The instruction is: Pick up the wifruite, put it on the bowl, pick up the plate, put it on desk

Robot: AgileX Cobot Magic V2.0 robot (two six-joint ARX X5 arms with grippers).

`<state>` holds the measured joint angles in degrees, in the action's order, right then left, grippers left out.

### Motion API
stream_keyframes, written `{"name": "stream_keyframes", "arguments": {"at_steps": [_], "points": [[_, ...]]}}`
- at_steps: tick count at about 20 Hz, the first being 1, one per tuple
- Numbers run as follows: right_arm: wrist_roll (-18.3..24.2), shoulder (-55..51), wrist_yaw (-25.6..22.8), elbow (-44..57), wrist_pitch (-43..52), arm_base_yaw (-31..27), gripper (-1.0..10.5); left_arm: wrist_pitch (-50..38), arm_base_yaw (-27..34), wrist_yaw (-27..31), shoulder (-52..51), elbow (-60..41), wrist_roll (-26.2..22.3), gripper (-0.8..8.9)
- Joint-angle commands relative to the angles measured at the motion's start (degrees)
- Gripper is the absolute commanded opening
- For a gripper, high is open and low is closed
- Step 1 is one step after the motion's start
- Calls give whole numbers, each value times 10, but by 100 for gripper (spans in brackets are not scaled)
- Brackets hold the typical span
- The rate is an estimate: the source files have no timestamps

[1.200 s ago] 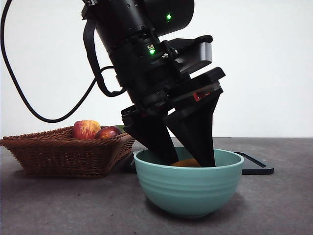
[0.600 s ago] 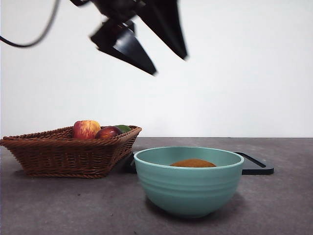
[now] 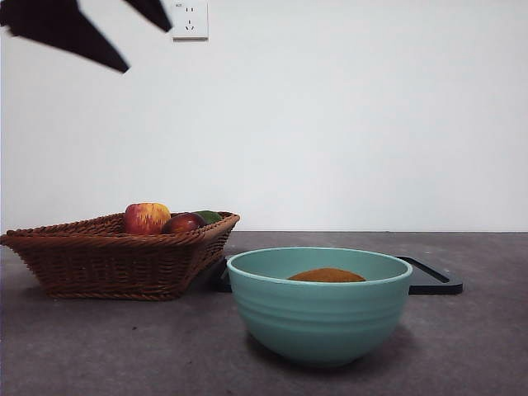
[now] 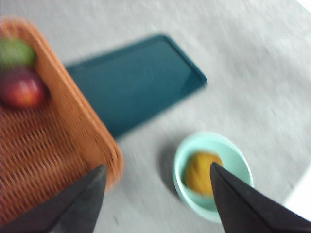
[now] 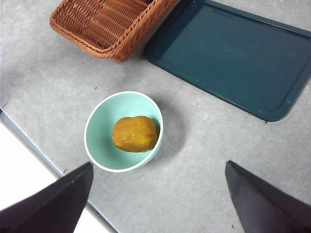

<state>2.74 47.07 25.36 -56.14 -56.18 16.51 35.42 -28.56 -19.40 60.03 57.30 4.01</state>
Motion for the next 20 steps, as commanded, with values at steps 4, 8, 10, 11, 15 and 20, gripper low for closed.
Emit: {"name": "stream_keyframes", "arguments": {"at_steps": [4,8,10,11,15,20], "points": [[-4,4,1,-10,4,3,434,43,0,-99,-86,-75,-1,344],[-4,5,1,-9,4,3,434,105,0,-131,-116,-76,-31,343],[-5,6,1,-9,4,3,434,104,0,-131,-118,-76,-31,343],[-6,8,2,-9,3,3,433,104,0,-131,-118,-76,-31,343],[-10,17,2,-8,-1,3,433,100,0,-131,-118,-76,-31,343],[-29,33,2,4,0,17,432,100,0,-131,-118,-76,-31,343]]}}
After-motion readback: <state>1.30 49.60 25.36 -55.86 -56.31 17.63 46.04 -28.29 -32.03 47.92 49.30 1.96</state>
